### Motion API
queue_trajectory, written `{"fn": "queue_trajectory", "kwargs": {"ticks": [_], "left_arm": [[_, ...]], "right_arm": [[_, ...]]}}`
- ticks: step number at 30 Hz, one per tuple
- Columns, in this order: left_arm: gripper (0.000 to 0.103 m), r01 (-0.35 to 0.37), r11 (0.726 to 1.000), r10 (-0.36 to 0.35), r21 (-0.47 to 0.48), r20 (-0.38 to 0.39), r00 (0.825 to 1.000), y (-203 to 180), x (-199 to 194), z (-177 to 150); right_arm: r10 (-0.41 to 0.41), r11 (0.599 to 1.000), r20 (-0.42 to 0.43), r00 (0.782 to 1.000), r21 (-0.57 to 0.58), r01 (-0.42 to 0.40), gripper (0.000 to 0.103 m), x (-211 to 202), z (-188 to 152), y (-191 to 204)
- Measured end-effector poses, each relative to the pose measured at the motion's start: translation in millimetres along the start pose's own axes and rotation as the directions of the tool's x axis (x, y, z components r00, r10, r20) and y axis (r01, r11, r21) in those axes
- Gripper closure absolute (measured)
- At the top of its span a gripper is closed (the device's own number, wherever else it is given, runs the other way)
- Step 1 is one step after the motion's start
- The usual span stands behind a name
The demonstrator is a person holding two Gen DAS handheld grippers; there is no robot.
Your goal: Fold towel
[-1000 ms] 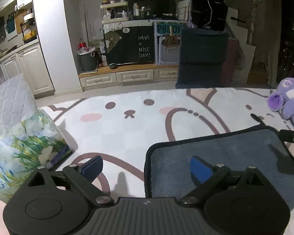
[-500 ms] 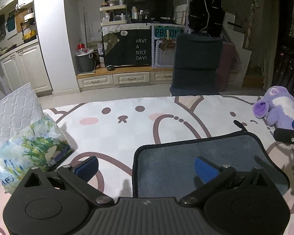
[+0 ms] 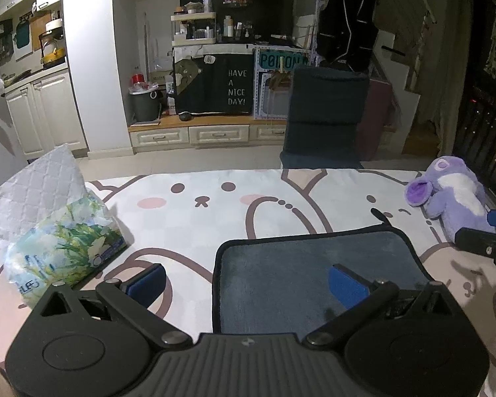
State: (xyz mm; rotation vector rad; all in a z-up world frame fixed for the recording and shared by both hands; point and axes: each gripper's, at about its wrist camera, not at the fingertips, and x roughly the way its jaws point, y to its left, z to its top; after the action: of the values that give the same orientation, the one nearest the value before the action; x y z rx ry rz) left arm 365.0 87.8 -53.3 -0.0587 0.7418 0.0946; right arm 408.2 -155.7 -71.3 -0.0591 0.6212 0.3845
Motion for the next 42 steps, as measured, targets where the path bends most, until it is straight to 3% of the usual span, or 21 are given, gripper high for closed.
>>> {"fn": "queue_trajectory", "kwargs": {"ticks": [16,42], "left_arm": [[0.000,0.043,0.999,-0.044,0.020,0.032,0.999,-27,-74,-19],[0.000,0.079,0.996,-0.083,0.039,0.124,0.989,-37,-173,-63]], "right_arm": [[0.003,1.000,0.023,1.000,-0.012,-0.003,0.000,-66,-17,12],[0.021,0.999,0.075,0.997,-0.039,-0.018,0.000,-181,-61,40]]}}
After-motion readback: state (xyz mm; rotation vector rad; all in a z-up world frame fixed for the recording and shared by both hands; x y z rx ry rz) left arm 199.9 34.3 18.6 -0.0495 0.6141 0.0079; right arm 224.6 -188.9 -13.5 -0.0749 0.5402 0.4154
